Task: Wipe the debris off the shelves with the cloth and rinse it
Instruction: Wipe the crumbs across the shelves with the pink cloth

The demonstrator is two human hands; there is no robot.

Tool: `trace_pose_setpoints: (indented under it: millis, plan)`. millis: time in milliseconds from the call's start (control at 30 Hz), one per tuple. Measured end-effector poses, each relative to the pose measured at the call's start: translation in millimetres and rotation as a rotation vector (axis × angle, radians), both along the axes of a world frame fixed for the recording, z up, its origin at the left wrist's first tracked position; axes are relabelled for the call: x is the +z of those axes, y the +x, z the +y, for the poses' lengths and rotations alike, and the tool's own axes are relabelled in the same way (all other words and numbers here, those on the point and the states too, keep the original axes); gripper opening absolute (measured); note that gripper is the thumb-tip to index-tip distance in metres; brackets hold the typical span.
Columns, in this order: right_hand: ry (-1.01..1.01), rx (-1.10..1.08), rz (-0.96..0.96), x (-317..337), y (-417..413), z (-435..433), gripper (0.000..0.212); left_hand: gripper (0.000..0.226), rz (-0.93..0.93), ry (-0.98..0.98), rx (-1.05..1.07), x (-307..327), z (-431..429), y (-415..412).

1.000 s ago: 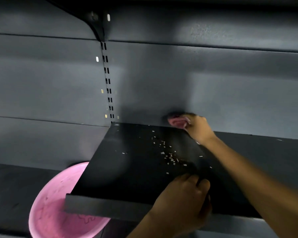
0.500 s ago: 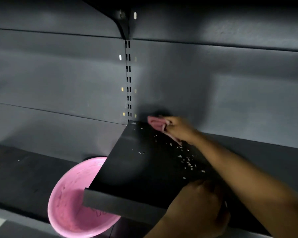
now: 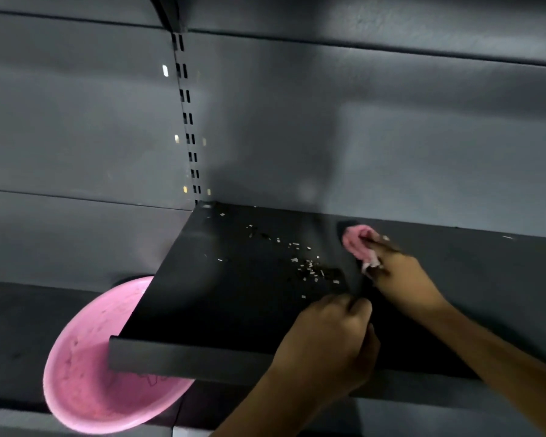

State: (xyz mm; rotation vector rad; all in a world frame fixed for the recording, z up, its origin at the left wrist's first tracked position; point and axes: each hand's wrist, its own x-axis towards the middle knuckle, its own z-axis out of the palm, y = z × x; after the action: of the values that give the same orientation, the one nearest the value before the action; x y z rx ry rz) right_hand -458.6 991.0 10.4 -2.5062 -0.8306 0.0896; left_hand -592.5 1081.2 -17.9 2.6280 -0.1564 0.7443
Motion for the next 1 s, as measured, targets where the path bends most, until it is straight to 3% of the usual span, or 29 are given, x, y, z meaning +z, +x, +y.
trace_pose_setpoints:
  millis: [167,267,333,433,500,667,733,800,900,1000]
  plan:
    - [0.007,0.273,0.029,-1,-32,71,0.047,0.018,-0.069,-0.049,0.012,5,15,-13]
    - [0.349,0.343,0.318,13,-48,94,0.042,0.017,-0.059,-0.008,0.080,5,34,-29]
    - [0.617,0.200,0.486,22,-48,91,0.030,0.016,-0.050,-0.020,0.108,3,43,-38]
    - [0.807,0.098,0.450,27,-34,52,0.026,0.016,-0.062,-0.009,0.126,1,48,-43]
    - [0.683,0.148,0.408,24,-25,10,0.044,0.017,-0.055,0.021,0.130,-1,46,-43]
    - [-0.006,0.068,-0.013,-17,-16,-62,0.052,0.018,-0.047,0.045,0.151,0,40,-40]
    - [-0.231,0.045,0.006,-18,-26,-49,0.060,0.018,-0.048,0.047,0.169,0,40,-40]
    - [-0.291,0.117,0.003,-17,-41,-27,0.065,0.017,-0.059,0.039,0.181,0,40,-41]
    - [-0.214,0.293,-0.092,-14,-69,11,0.065,0.016,-0.119,-0.015,0.170,0,42,-45]
    - [-0.240,0.425,0.075,-14,-78,58,0.070,0.015,-0.185,-0.071,0.166,0,48,-52]
